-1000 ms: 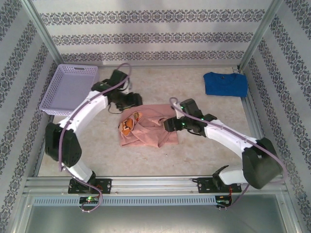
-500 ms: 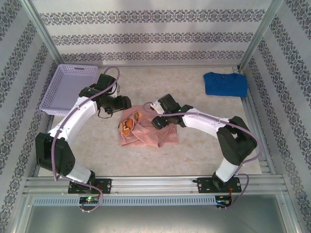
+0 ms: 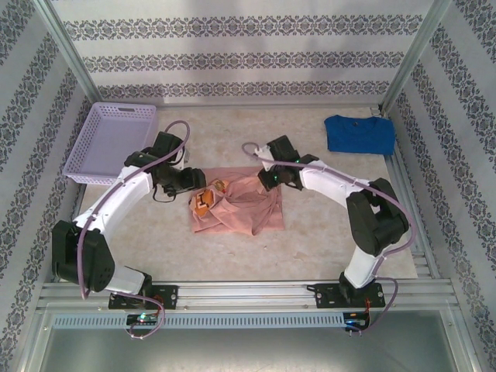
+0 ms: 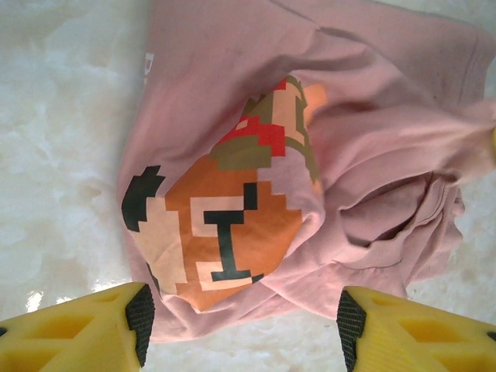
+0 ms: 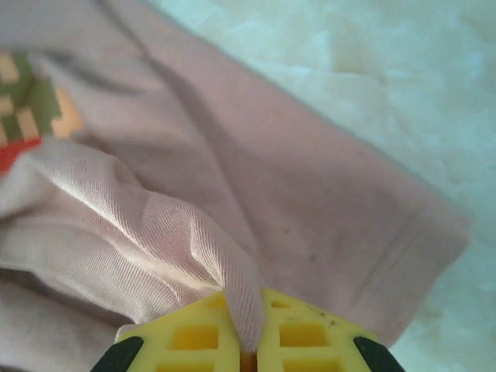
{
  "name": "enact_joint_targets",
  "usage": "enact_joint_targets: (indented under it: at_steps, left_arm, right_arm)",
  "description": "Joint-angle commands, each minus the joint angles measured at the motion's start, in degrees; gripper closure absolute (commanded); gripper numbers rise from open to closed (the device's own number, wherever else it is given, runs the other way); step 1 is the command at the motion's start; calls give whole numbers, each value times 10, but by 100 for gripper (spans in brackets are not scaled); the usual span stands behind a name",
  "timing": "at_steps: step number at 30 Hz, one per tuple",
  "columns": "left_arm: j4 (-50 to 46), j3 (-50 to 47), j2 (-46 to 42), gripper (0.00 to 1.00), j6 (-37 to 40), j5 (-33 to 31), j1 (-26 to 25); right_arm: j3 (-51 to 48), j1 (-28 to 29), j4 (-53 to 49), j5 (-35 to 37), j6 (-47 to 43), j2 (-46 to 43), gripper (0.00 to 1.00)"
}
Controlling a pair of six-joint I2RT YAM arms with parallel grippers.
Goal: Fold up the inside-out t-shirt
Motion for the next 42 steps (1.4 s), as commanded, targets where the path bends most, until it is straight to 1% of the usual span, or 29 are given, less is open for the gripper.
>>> enact_joint_targets:
  at_steps: [1, 3, 8, 10, 12, 15, 18, 21, 24, 27, 29, 31, 34, 37, 39, 42]
  left_arm:
    - [-16, -14, -24, 35, 15, 6, 6]
    - [-15, -26, -29, 35, 21, 19, 5]
    - [-1, -55, -32, 35, 30, 67, -6]
    - [5, -61, -31, 34, 32, 77, -18]
    - [10, -62, -29, 34, 36, 82, -32]
    - [14, -61, -24, 34, 39, 82, -51]
    - [19, -62, -24, 34, 43, 80, -62]
    - [25, -63, -29, 33, 48, 77, -73]
    - [48, -70, -35, 33, 48, 80, -88]
    - [89, -81, -30, 32, 41, 89, -120]
    - [116, -87, -22, 31, 27, 90, -147]
    - [138, -84, -5, 30, 12, 78, -178]
    - [148, -70, 25, 30, -6, 37, -221]
    - [146, -56, 59, 31, -17, -8, -248]
    - [141, -41, 80, 33, -15, -30, -260]
    - [145, -15, 103, 38, 1, -27, -281]
  right_arm:
    - [45, -32, -25, -60, 33, 39, 88]
    - [69, -50, -42, -74, 40, 63, 87]
    - [130, -86, -88, -82, 57, 123, 82]
    - [155, -100, -108, -85, 62, 145, 76]
    - [176, -113, -130, -71, 71, 163, 69]
    - [194, -139, -148, -65, 92, 171, 57]
    - [194, -158, -151, -66, 107, 150, 54]
    - [162, -163, -146, -73, 118, 102, 53]
    - [77, -156, -101, -111, 151, 36, 51]
    - [4, -137, -47, -151, 193, -12, 49]
    - [-17, -118, -22, -153, 212, -26, 47]
    - [-19, -100, -12, -140, 225, -23, 45]
    - [-11, -88, 0, -128, 237, 0, 45]
    - [4, -82, 3, -118, 239, 31, 48]
    - [18, -80, -3, -113, 235, 51, 53]
    - [25, -81, -3, -104, 231, 65, 65]
